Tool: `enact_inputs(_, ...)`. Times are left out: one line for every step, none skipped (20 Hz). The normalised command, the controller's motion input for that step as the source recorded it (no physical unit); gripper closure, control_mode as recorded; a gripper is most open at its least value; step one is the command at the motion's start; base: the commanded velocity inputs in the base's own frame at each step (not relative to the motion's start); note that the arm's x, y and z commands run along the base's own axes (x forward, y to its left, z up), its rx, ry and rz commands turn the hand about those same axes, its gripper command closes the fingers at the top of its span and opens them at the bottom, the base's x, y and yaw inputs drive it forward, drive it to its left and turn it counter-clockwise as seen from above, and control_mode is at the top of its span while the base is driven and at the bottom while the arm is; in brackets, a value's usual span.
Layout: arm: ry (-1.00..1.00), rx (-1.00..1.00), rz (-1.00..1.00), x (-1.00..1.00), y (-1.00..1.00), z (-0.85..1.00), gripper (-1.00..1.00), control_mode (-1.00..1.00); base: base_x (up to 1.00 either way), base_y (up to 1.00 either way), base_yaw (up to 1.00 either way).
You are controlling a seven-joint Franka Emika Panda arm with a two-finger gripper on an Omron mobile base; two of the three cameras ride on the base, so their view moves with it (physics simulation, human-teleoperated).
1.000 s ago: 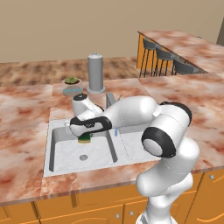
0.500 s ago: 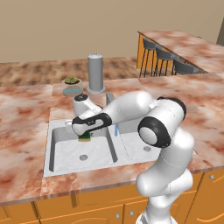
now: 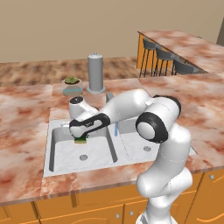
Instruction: Soak the sponge with water for a few seconds and then drop it inside the sink.
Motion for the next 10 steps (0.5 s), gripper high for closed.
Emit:
enact_inputs(0.0, 0.0, 0.0, 0.0, 0.07, -0.07, 1.0, -1.0, 0.0, 0.0, 0.0)
enact_inputs(0.0, 0.0, 0.0, 0.0, 0.03, -0.11, 1.0, -1.0, 0.0, 0.0, 0.0)
enact_inputs(0.0, 0.0, 0.0, 0.0, 0.04, -0.15, 1.0, -1.0, 0.0, 0.0, 0.0)
enact_inputs(0.0, 0.0, 0.0, 0.0, 0.01, -0.19, 1.0, -1.0, 0.0, 0.0, 0.0)
enact_inputs(0.0, 0.0, 0.0, 0.0, 0.0, -0.21, 1.0, -1.0, 0.0, 0.0, 0.0)
enact_inputs(0.0, 0.0, 0.0, 0.0, 0.0, -0.28, 1.0, -1.0, 0.0, 0.0, 0.0)
enact_inputs(0.0, 0.0, 0.0, 0.0, 0.0, -0.32, 1.0, -1.0, 0.0, 0.0, 0.0)
enact_inputs(0.0, 0.0, 0.0, 0.0, 0.0, -0.35, 1.0, -1.0, 0.0, 0.0, 0.0)
enact_inputs(0.0, 0.0, 0.0, 0.0, 0.0, -0.39, 1.0, -1.0, 0.0, 0.0, 0.0)
enact_inputs(0.0, 0.0, 0.0, 0.0, 0.0, -0.4, 1.0, -1.0, 0.0, 0.0, 0.0)
